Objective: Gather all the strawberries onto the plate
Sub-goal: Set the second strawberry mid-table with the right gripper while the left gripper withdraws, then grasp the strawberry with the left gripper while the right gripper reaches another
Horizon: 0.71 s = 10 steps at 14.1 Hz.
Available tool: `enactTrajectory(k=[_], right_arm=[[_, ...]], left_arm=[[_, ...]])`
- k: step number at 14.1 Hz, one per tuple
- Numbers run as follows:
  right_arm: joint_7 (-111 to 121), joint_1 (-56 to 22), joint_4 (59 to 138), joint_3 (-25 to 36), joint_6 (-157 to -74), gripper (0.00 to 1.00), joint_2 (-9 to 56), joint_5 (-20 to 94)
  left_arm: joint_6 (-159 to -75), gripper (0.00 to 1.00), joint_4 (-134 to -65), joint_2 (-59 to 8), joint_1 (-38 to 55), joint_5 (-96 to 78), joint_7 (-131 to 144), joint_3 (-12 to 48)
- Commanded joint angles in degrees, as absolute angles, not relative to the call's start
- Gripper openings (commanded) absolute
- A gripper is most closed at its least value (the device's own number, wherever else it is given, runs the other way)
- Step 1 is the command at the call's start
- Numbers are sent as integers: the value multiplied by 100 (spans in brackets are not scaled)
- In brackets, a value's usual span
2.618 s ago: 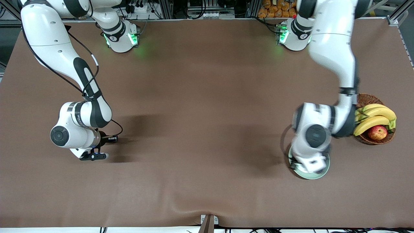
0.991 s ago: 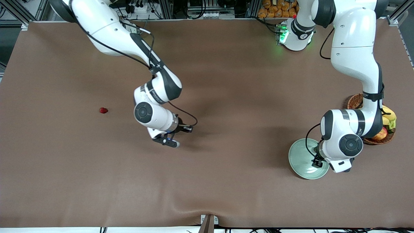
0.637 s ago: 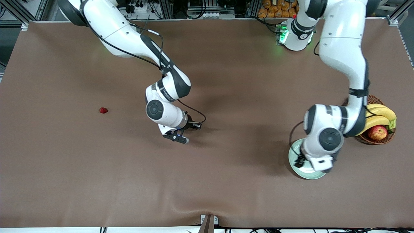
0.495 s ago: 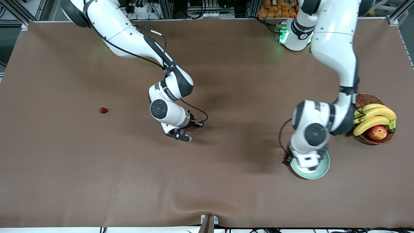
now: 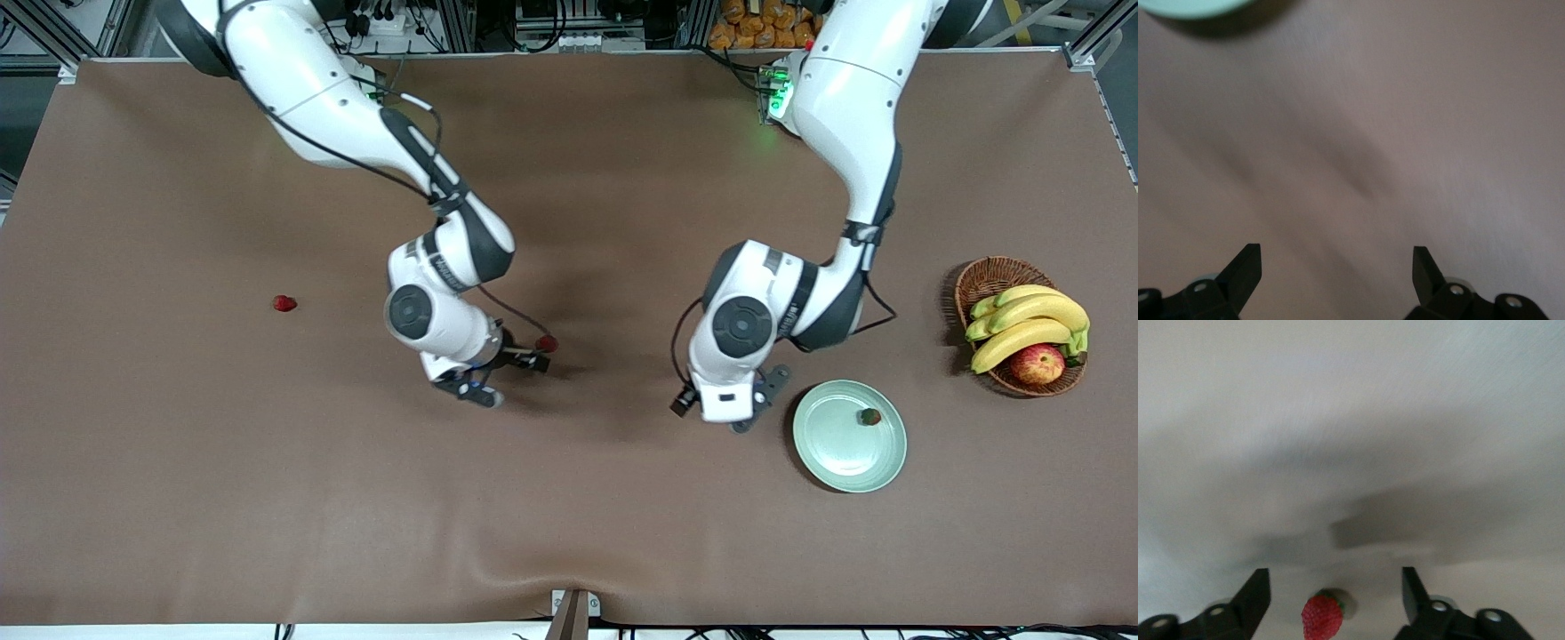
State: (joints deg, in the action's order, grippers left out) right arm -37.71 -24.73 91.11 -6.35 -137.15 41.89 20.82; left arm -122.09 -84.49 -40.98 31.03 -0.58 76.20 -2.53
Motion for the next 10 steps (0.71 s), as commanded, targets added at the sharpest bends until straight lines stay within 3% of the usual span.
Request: enactTrajectory(k=[1,6,10], right_arm=[[-3701,-2022,9228,-485,-13159,100,3640,2083],[-2446,-1206,9753,-325,-12412,100,2955,2004],[-1373,-686,10230,-62,-11779,100,2514,1329]], left_arm=[[-12173,100,-8394,-4157,3461,-9,7883,-246],[-12637,100,-7806,-4622,4261,-202,8752,-246],[-13332,100,-7708,-4869,4737,-202,9123,-255]])
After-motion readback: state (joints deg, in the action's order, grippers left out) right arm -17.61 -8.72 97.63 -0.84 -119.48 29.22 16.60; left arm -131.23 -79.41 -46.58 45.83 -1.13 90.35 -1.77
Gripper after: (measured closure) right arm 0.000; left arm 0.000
